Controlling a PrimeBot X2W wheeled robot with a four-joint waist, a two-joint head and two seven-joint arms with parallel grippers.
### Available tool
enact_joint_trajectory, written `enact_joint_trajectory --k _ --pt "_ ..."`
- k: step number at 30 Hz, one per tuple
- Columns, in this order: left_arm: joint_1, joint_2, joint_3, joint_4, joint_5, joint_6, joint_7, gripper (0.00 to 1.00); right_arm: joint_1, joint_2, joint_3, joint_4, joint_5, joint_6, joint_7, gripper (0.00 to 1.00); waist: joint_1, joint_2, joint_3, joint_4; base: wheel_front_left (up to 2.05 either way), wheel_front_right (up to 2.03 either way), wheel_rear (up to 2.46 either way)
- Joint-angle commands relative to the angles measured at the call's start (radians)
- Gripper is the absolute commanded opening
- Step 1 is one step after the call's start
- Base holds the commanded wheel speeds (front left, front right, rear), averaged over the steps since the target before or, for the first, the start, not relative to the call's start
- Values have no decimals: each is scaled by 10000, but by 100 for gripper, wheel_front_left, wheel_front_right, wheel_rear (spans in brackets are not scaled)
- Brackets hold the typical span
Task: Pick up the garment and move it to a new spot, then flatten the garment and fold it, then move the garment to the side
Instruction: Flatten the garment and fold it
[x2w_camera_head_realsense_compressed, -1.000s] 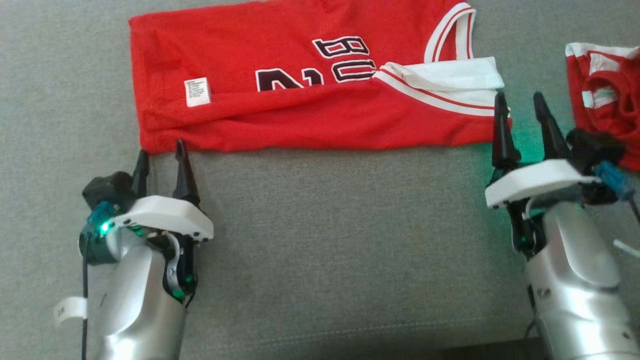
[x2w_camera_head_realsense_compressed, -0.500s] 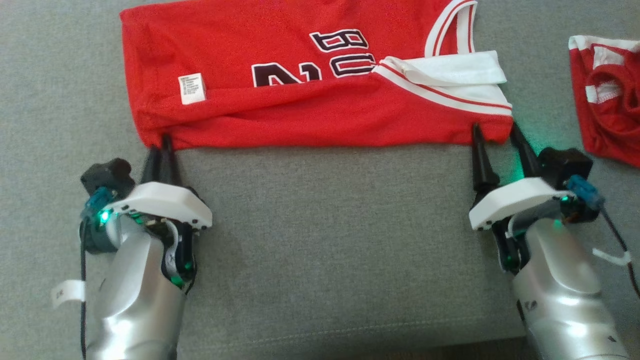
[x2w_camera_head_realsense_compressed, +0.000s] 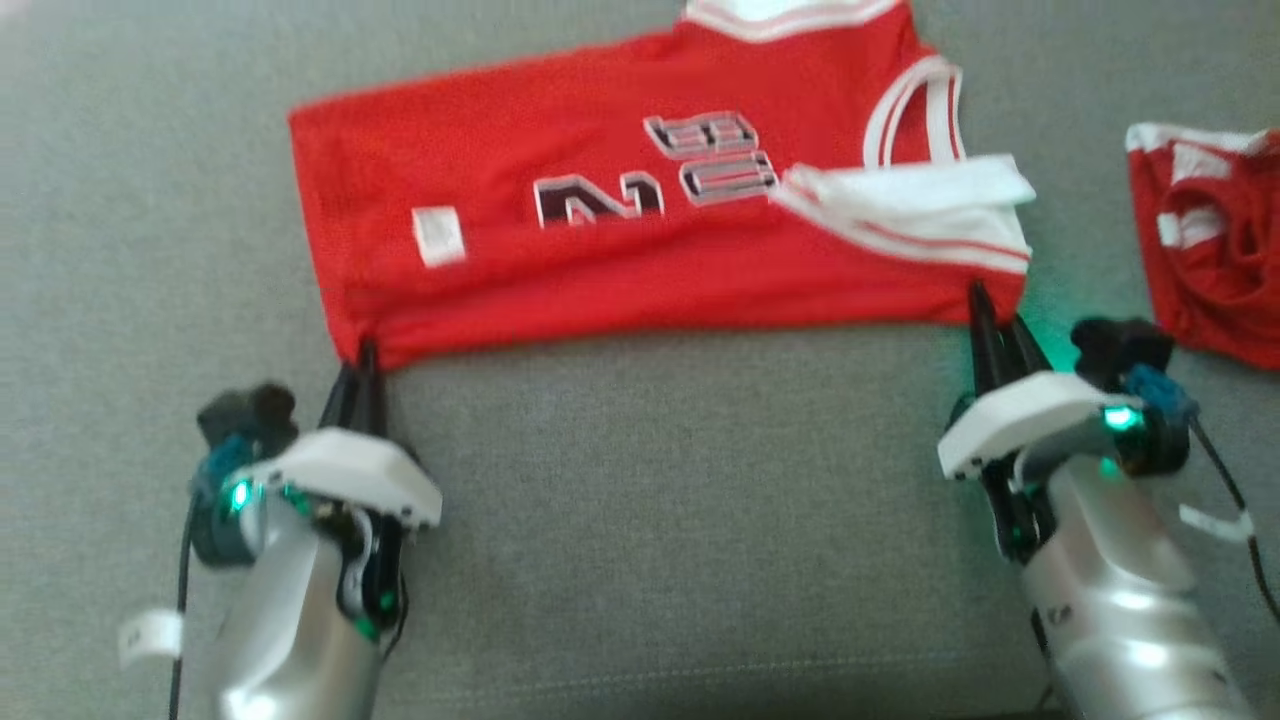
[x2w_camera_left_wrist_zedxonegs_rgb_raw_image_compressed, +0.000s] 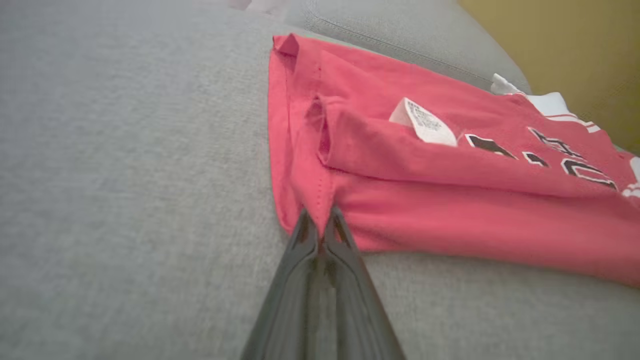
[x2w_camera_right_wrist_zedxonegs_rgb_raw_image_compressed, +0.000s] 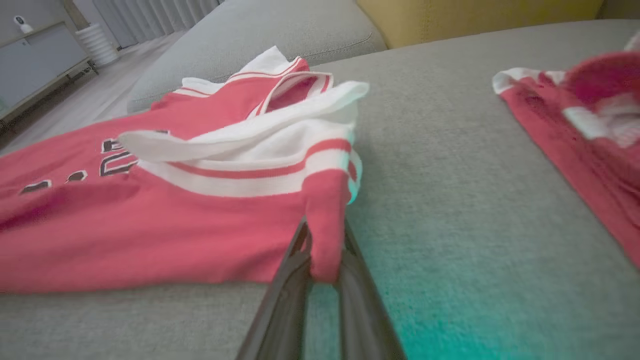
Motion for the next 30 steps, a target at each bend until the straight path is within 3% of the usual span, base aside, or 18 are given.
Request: enact_joint_trajectory --k 1,6,11,12,13,14,20,24,30 --pt "369 210 399 -354 53 1 -53 0 393 96 52 -257 190 63 -50 0 -1 0 -775 63 0 0 0" --pt "1652 210 669 -682 279 31 -53 0 1320 96 -3 -283 537 63 -52 0 -1 0 -1957 75 0 0 0" --pt "2469 210 616 -889 397 29 -53 0 1933 -48 177 -444 728 63 -29 0 -1 0 -2254 159 0 0 0" --pt "2570 210 611 -964 389 69 -53 30 2040 -104 193 -524 784 63 -23 2 -1 0 -2240 203 0 0 0" --pt "2614 210 589 -1040 378 115 -53 89 2117 -166 178 -623 823 63 -23 80 -1 0 -2187 246 0 0 0" --pt "2618 210 563 -1095 362 154 -53 100 2154 -216 163 -737 833 63 -25 100 -1 0 -2098 271 0 0 0" --pt "1568 235 540 -1514 970 187 -53 100 1676 -335 5 -1704 626 63 -28 100 -1 0 -1416 437 0 0 0" --pt "338 695 203 -879 1474 -221 3 100 1096 -323 172 -2101 425 63 211 100 -1 0 -1166 538 0 0 0" --pt "-1888 1570 -52 259 1602 -967 1208 100 12 -290 689 -2346 157 63 695 100 -1 0 -684 541 0 0 0"
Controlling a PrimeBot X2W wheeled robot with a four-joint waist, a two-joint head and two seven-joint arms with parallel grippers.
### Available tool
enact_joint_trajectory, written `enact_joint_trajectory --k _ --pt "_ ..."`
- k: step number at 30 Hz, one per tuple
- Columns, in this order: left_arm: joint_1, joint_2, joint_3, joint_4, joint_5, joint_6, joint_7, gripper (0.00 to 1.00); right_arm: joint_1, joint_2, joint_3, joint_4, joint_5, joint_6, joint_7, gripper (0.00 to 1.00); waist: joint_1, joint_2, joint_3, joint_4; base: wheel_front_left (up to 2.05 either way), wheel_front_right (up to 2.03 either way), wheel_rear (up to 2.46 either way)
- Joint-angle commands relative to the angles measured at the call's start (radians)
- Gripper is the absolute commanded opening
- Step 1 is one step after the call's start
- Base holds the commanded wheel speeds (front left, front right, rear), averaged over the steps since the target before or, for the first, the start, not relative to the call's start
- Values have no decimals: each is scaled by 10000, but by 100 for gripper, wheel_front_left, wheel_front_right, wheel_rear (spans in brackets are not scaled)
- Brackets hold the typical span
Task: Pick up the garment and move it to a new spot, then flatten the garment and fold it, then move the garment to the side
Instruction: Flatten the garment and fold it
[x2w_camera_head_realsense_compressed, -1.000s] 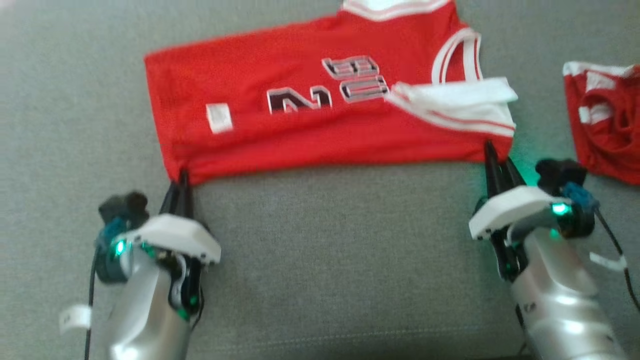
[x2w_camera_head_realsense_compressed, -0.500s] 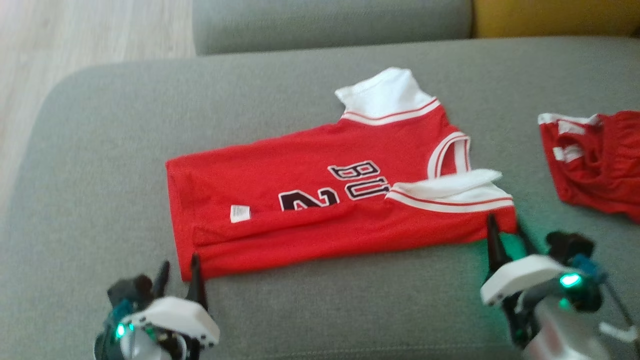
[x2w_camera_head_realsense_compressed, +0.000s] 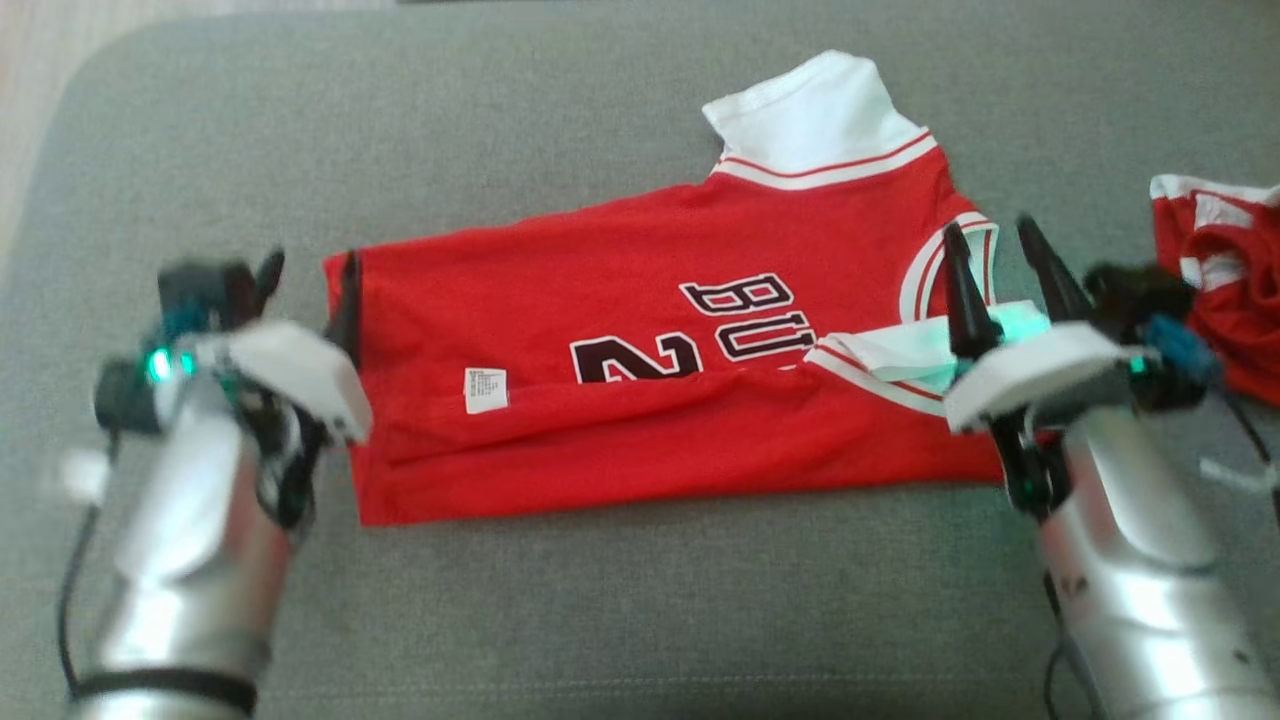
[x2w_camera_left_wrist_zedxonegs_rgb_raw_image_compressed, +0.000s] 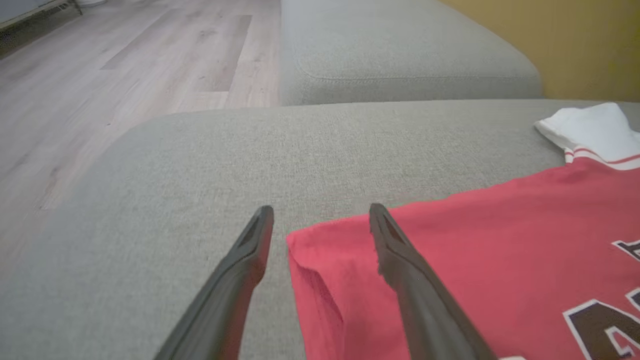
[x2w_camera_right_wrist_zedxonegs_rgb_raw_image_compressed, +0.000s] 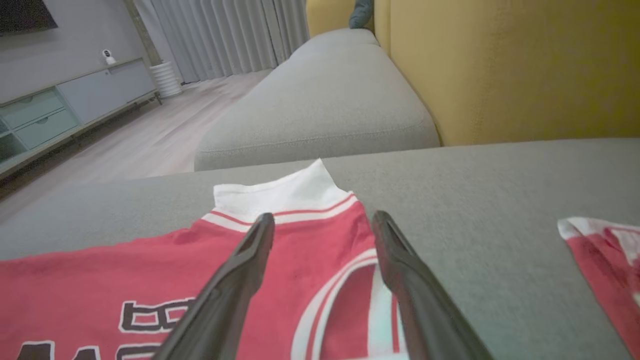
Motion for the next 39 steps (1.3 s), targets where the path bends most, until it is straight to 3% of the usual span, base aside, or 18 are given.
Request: enact_joint_trajectory --k 1,9,18,19,20,21,23,26,27,29,31,32,33,39 --pt "-608 443 127 -155 66 -101 187 100 -446 -5 272 -356 -96 63 33 100 0 0 158 -28 0 0 0" --pt "-2072 1053 -622 861 -636 -568 1957 100 -1716 -168 928 -435 -156 63 324 100 0 0 787 -148 0 0 0" --pt "-2572 1495 -2014 1121 -1886 -580 2568 100 -2786 -355 1065 -316 227 63 664 100 0 0 1578 -112 0 0 0" --pt "-2639 1527 -2118 1169 -2008 -581 2608 79 -2940 -353 1075 -273 357 63 799 100 0 0 1675 -86 0 0 0" --pt "-2712 1544 -2233 1191 -2103 -581 2628 46 -3107 -397 1121 -219 418 63 935 100 0 0 1770 -48 0 0 0" --pt "-2795 1552 -2331 1203 -2168 -581 2616 35 -3278 -472 1173 -169 431 63 1016 100 0 0 1854 8 0 0 0" --pt "-2980 1574 -2505 1269 -2246 -581 2517 27 -3593 -624 1299 -60 399 63 1137 100 0 0 2021 144 0 0 0" --pt "-3249 1507 -2743 1446 -2335 -582 2353 33 -3971 -773 1436 94 354 63 1215 100 0 0 2223 347 0 0 0" --pt "-3316 1471 -2808 1539 -2381 -582 2346 25 -4076 -798 1447 161 352 63 1216 100 0 0 2262 402 0 0 0" --pt "-3443 1439 -2967 1700 -2493 -582 2346 0 -4299 -813 1509 281 341 63 1197 100 0 0 2334 474 0 0 0" --pt "-3543 1427 -3089 1821 -2653 -582 2296 0 -4476 -774 1548 389 364 63 1144 100 0 0 2361 515 0 0 0" --pt "-3588 1425 -3181 1855 -2718 -582 2269 11 -4550 -749 1578 432 374 63 1095 100 0 0 2363 522 0 0 0" --pt "-3606 1417 -3293 1866 -2822 -582 2282 0 -4605 -715 1595 484 403 63 1042 100 0 0 2353 522 0 0 0" --pt "-3642 1656 -3700 1889 -3418 -582 1932 0 -4724 -579 1648 919 503 63 678 100 0 0 2152 419 0 0 0"
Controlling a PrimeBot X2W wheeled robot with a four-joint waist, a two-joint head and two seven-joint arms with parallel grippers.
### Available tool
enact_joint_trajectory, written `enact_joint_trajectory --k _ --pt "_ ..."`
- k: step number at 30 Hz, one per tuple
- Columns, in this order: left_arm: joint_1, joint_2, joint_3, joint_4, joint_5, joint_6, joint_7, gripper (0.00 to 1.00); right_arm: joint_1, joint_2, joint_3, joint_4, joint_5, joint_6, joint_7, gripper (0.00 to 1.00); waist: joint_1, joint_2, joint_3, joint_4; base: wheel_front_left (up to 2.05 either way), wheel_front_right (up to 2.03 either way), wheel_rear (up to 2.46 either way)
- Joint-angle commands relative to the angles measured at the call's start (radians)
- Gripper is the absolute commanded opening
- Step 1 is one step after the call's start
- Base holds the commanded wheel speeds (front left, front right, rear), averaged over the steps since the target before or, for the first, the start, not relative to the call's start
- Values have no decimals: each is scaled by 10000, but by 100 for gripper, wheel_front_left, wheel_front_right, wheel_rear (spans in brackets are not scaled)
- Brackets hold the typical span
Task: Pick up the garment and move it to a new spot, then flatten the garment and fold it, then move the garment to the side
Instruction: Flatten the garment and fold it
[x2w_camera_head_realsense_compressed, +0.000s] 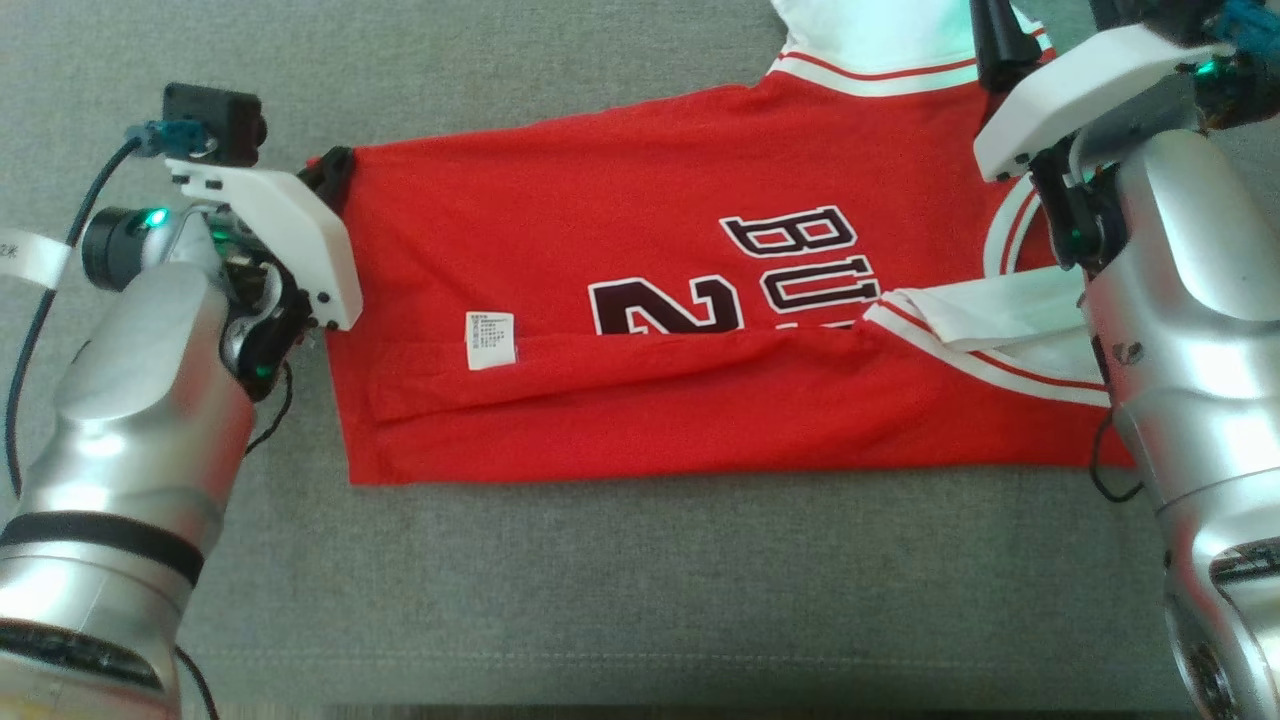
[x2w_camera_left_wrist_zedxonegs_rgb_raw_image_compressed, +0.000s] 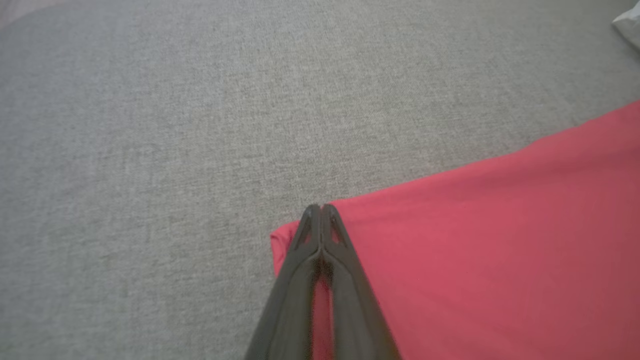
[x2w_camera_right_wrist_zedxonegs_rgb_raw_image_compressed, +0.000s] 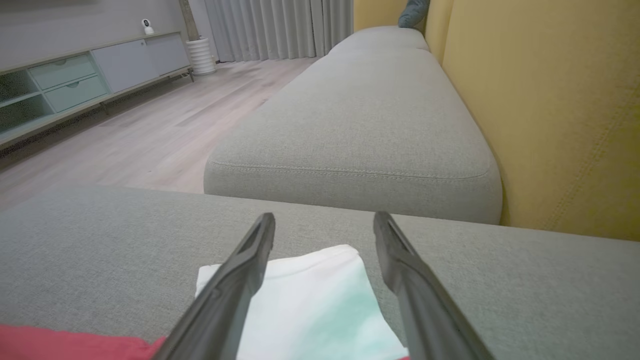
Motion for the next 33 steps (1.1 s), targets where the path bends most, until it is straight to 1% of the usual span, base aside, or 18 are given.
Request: enact_joint_trajectory --k 1,9,18,21,25,31,33 --pt "-207 592 149 -75 -112 20 -93 0 -338 178 67 -175 77 65 -122 100 0 0 -35 -36 0 0 0" --pt "-425 924 -238 -213 -601 20 -374 0 -598 211 -95 396 103 65 -543 100 0 0 -82 -96 0 0 0" --pt "-483 1110 -474 -432 -941 20 -839 0 -570 298 -110 1129 171 65 -868 100 0 0 -385 -56 0 0 0" --pt "-565 1060 -574 -612 -939 20 -1040 0 -674 188 -118 1411 94 65 -815 100 0 0 -416 96 0 0 0" --pt "-817 888 -743 -843 -786 21 -1284 0 -1054 -105 -147 1913 -195 65 -429 100 0 0 -211 430 0 0 0" --pt "-1197 369 -970 -1004 -647 44 -1604 0 -1830 -557 -295 2959 -879 65 516 100 0 0 261 1070 0 0 0" --pt "-1244 267 -1031 -1007 -626 43 -1647 0 -1963 -630 -314 3142 -1028 65 686 100 0 0 337 1176 0 0 0"
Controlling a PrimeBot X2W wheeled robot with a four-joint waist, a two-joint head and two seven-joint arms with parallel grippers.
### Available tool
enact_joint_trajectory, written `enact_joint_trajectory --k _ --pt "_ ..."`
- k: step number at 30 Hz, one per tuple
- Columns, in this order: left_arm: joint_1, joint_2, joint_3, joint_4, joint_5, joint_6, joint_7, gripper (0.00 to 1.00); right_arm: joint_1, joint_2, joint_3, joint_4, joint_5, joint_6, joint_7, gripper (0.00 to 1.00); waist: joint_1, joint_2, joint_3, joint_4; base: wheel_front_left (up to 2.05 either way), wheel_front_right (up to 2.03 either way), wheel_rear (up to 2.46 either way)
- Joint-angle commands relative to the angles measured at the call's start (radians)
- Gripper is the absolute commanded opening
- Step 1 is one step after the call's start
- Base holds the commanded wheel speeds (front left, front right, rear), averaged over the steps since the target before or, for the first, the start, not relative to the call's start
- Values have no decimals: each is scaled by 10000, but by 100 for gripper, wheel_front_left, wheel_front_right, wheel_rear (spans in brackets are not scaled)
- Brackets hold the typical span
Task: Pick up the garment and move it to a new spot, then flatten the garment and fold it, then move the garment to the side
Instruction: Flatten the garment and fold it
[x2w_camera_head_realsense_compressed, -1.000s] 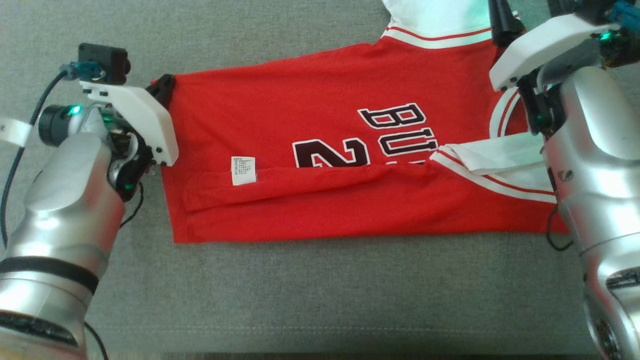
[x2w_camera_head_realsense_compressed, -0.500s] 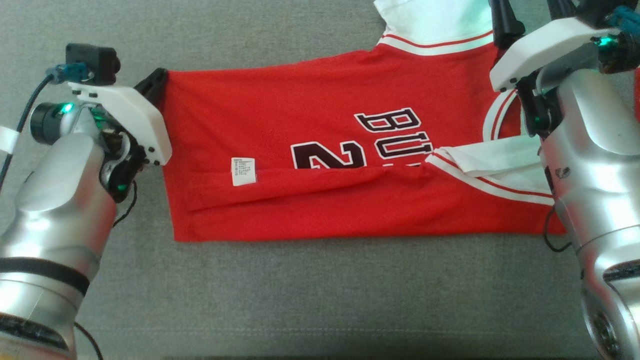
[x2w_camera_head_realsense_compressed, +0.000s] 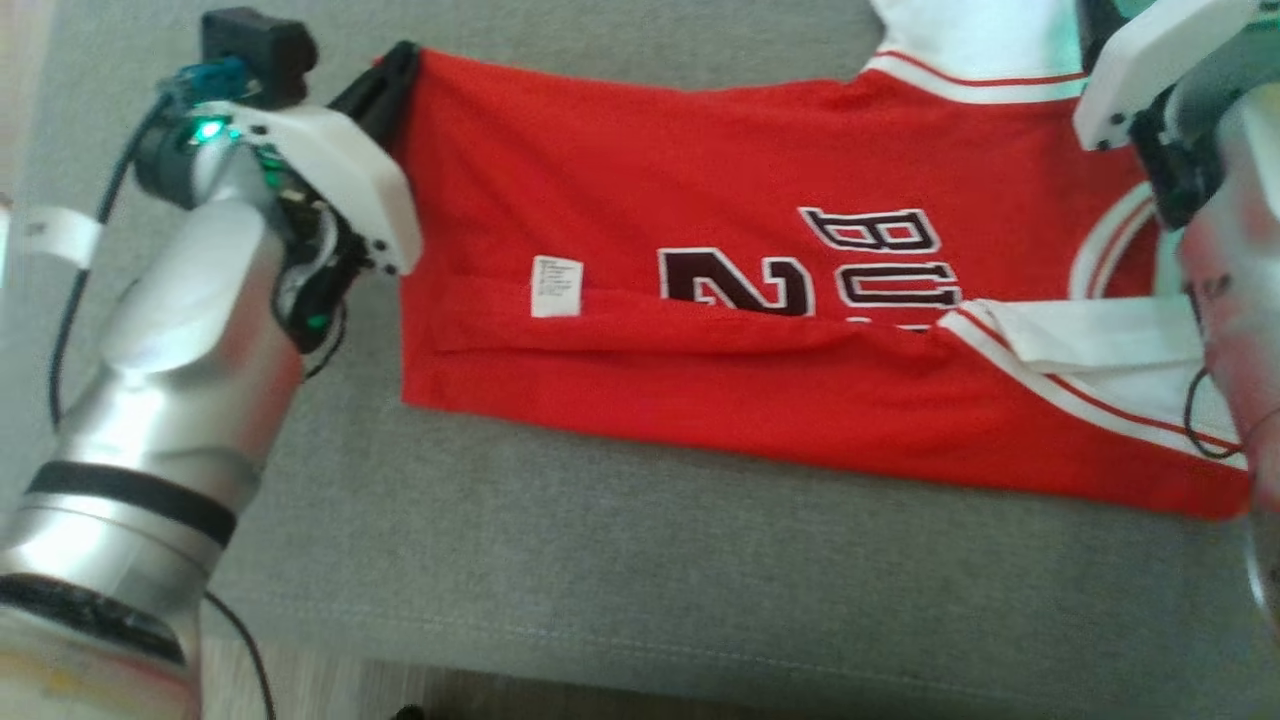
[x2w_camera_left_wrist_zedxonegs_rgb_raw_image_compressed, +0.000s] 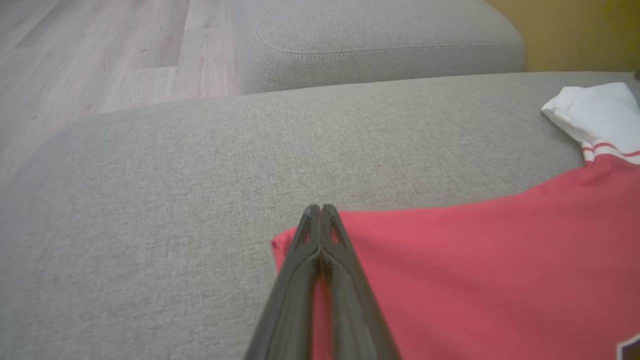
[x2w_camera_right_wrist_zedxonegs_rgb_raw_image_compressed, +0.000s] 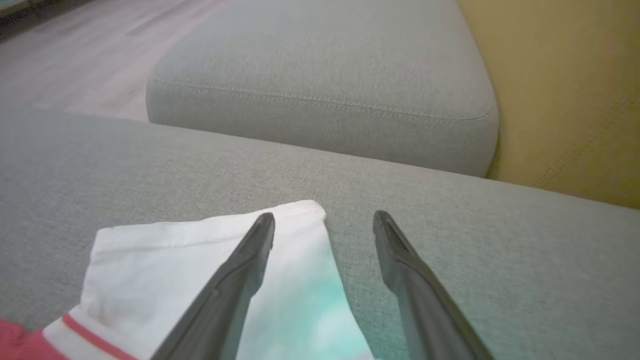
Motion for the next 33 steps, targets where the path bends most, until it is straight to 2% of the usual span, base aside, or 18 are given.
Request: enact_joint_trajectory --k 1,6,14,15,16,20,26,30,33 --pt "-497 363 221 -200 68 35 -90 0 -240 54 24 -195 -57 63 49 100 -1 0 241 262 0 0 0" --pt "-752 -134 -73 -110 65 25 -286 0 -889 -252 -283 492 -605 63 670 100 -1 0 524 732 0 0 0" --pt "-1009 -618 -576 164 -80 17 -528 0 -1419 -473 -566 950 -1579 63 1772 100 -1 0 622 1132 0 0 0" --pt "-1006 -652 -636 198 -126 16 -552 0 -1420 -467 -494 966 -1747 63 1838 67 -1 0 606 1153 0 0 0" --pt "-1005 -681 -696 233 -171 16 -579 0 -1419 -485 -500 980 -1835 63 1877 0 -1 0 584 1178 0 0 0" --pt "-1116 -674 -864 399 -414 15 -743 0 -1579 -660 -782 820 -2200 63 1467 0 -1 0 634 1174 0 0 0" --pt "-1301 -574 -635 879 -497 85 -1297 0 -1558 -574 -1690 199 -2527 63 -315 0 -1 0 426 906 0 0 0" --pt "-1303 -452 -480 1106 -327 411 -1589 0 -1376 -314 -2287 -82 -2575 63 -1628 0 -1 0 136 585 0 0 0" --pt "-1073 -392 -418 1210 -162 554 -1670 0 -969 -70 -2396 -133 -2454 63 -2090 0 -1 0 -179 282 0 0 0"
